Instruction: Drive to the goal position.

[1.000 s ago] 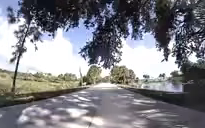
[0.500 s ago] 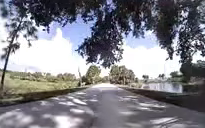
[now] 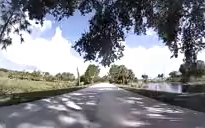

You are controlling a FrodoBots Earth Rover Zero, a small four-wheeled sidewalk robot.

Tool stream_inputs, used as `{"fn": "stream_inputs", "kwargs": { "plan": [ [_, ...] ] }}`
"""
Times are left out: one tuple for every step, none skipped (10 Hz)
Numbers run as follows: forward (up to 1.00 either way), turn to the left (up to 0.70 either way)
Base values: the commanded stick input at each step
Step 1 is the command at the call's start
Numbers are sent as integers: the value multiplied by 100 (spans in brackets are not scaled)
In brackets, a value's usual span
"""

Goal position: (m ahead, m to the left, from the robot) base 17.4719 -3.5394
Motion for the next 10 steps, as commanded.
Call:
{"fn": "stream_inputs", "kwargs": {
  "plan": [
    [85,0],
    [85,0],
    [85,0],
    [85,0],
    [85,0],
    [85,0],
    [85,0],
    [85,0],
    [85,0],
    [85,0]
  ]
}}
